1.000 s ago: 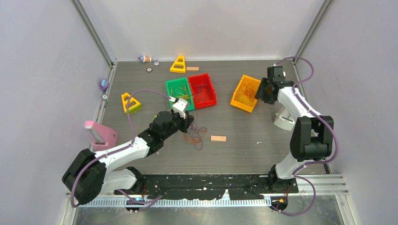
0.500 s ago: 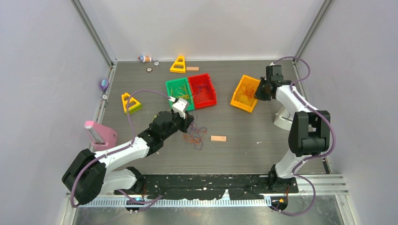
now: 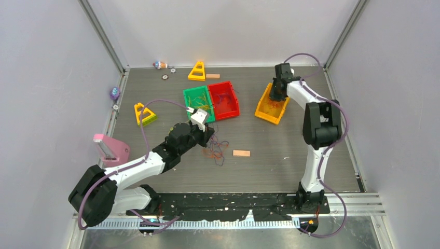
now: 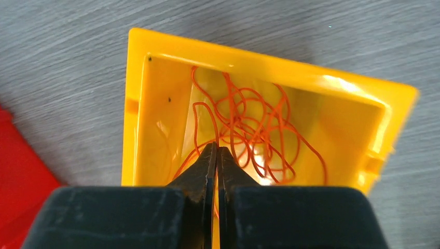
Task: Untangle the cables
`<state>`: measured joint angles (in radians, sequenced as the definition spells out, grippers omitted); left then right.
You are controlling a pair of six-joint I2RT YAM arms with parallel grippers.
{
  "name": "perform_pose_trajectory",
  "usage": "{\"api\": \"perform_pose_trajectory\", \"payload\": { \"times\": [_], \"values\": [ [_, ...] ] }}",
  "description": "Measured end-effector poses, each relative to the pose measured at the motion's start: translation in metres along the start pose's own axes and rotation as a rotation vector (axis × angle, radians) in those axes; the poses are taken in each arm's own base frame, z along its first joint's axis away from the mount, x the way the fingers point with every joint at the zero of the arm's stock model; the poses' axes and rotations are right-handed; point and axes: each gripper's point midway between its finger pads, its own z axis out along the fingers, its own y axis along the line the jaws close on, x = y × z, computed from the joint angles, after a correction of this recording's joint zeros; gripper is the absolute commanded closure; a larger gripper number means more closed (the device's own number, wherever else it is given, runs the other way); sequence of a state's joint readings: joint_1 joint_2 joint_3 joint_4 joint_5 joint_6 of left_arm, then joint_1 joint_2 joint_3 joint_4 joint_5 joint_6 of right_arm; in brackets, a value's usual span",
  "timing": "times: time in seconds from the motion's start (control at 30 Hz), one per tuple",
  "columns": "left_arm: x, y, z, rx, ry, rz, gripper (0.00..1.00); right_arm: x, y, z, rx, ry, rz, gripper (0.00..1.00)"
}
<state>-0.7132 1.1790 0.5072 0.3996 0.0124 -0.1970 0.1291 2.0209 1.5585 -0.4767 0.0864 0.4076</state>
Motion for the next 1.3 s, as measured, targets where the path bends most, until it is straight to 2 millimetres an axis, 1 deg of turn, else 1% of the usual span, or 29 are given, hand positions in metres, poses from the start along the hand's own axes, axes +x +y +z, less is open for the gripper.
{"api": "perform_pose_trajectory", "payload": {
  "times": [0.03, 0.07, 0.1, 0.13, 0.17, 0.2, 0.23, 0.27, 0.3, 0.37, 0.4, 0.43, 0.53, 0.6, 0.63, 0.7, 0.73, 0.87, 0.97, 1.07, 1.13, 1.23, 1.3],
  "values": [
    [0.000, 0.000, 0.000, 0.000, 0.000, 0.001, 1.00, 0.001, 0.002, 0.007, 0.011, 0.003, -0.011, 0.89],
    [0.000, 0.000, -0.001, 0.001, -0.001, 0.001, 1.00, 0.004, 0.003, 0.013, 0.030, 0.012, -0.024, 0.83],
    [0.000, -0.001, -0.001, 0.005, -0.002, 0.003, 1.00, 0.007, 0.004, 0.017, 0.044, 0.021, -0.037, 0.70],
    [-0.001, -0.001, -0.001, 0.008, -0.003, 0.005, 1.00, 0.010, 0.004, 0.018, 0.055, 0.026, -0.047, 0.63],
    [-0.001, -0.002, -0.002, 0.012, -0.004, 0.008, 1.00, 0.014, 0.005, 0.017, 0.061, 0.037, -0.055, 0.52],
    [-0.002, -0.003, -0.002, 0.017, -0.006, 0.012, 1.00, 0.015, 0.005, 0.015, 0.064, 0.037, -0.062, 0.48],
    [-0.002, -0.004, -0.002, 0.023, -0.007, 0.016, 1.00, 0.015, 0.007, 0.010, 0.058, 0.031, -0.070, 0.40],
    [-0.002, -0.005, -0.003, 0.030, -0.008, 0.019, 1.00, 0.017, 0.007, 0.004, 0.054, 0.027, -0.078, 0.36],
    [-0.003, -0.006, -0.004, 0.038, -0.009, 0.022, 1.00, 0.019, 0.007, -0.006, 0.046, 0.023, -0.085, 0.27],
    [-0.003, -0.009, -0.004, 0.053, -0.011, 0.024, 1.00, 0.020, 0.006, -0.034, 0.021, 0.003, -0.091, 0.18],
    [-0.003, -0.010, -0.004, 0.062, -0.010, 0.024, 1.00, 0.019, 0.007, -0.047, 0.004, -0.012, -0.092, 0.17],
    [-0.003, -0.012, -0.005, 0.070, -0.009, 0.025, 1.00, 0.017, 0.010, -0.064, -0.022, -0.038, -0.096, 0.14],
    [-0.003, -0.015, -0.005, 0.092, -0.006, 0.026, 1.00, 0.007, 0.016, -0.120, -0.100, -0.139, -0.106, 0.10],
    [-0.003, -0.018, -0.006, 0.105, -0.007, 0.028, 1.00, 0.006, 0.021, -0.149, -0.154, -0.205, -0.116, 0.09],
    [-0.004, -0.019, -0.006, 0.111, -0.010, 0.030, 1.00, 0.010, 0.023, -0.158, -0.180, -0.228, -0.125, 0.09],
    [-0.007, -0.021, -0.008, 0.124, -0.017, 0.038, 1.00, 0.023, 0.027, -0.170, -0.229, -0.252, -0.147, 0.09],
    [-0.008, -0.022, -0.009, 0.128, -0.022, 0.045, 1.00, 0.035, 0.029, -0.173, -0.261, -0.252, -0.164, 0.09],
    [-0.013, -0.027, -0.012, 0.160, -0.038, 0.065, 1.00, 0.088, 0.042, -0.173, -0.396, -0.215, -0.234, 0.09],
    [-0.014, -0.032, -0.013, 0.194, -0.039, 0.078, 1.00, 0.120, 0.057, -0.173, -0.495, -0.191, -0.294, 0.09],
    [-0.013, -0.038, -0.015, 0.229, -0.037, 0.083, 1.00, 0.140, 0.080, -0.184, -0.614, -0.222, -0.360, 0.08],
    [-0.014, -0.043, -0.016, 0.257, -0.040, 0.085, 1.00, 0.155, 0.096, -0.199, -0.718, -0.272, -0.411, 0.08],
    [-0.015, -0.048, -0.017, 0.287, -0.043, 0.087, 1.00, 0.165, 0.112, -0.215, -0.826, -0.323, -0.452, 0.03],
    [-0.014, -0.051, -0.018, 0.302, -0.042, 0.088, 1.00, 0.166, 0.122, -0.223, -0.882, -0.360, -0.466, 0.01]
  ]
}}
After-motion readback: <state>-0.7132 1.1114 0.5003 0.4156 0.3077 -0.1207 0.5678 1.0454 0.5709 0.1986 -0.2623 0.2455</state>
